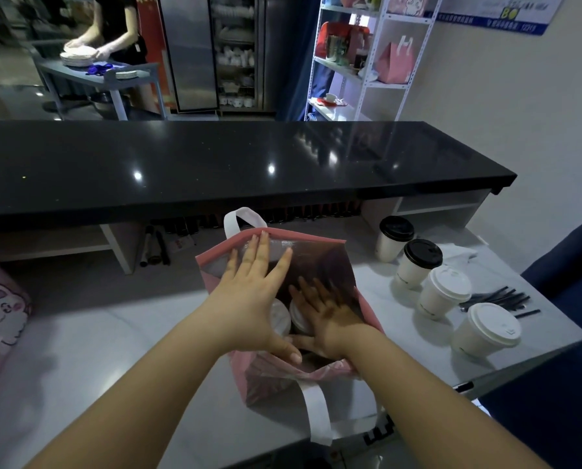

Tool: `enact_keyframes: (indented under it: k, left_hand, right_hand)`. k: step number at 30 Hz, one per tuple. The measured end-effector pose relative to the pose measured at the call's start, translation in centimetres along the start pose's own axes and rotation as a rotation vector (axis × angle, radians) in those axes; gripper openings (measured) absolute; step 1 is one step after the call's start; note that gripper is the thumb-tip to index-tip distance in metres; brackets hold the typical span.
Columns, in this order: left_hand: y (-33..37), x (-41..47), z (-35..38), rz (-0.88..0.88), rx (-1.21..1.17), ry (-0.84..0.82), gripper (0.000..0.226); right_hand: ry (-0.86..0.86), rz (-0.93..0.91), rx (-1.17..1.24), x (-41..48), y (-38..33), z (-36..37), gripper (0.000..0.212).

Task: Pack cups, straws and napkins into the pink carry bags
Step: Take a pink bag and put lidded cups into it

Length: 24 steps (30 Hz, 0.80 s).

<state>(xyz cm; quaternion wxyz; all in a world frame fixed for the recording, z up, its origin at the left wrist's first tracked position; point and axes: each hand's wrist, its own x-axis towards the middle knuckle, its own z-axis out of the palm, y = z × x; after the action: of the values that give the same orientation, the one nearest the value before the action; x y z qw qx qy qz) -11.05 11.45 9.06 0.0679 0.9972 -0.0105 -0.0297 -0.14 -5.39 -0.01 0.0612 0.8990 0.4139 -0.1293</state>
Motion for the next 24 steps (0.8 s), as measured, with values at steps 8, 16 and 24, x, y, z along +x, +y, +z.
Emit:
enact_keyframes:
  k: [8,16,24]
  left_hand:
    - [-0.4,0.3,-1.5,0.025,-0.076,0.119,0.117]
    - [2.5,-0.1,-3.1,-0.049,-0.080,0.294,0.059]
    - [10.0,2.1,-3.4,-0.074,-0.049,0.351,0.050]
  right_hand:
    - [0.117,0.009,0.200,-0.9,-0.7,-6.9,0.095]
    - [0.418,0.024,0.146,-6.1,0.1,-11.8,0.046]
    - [0.632,0.010,0.160,-12.4,4.3,-10.8,0.030]
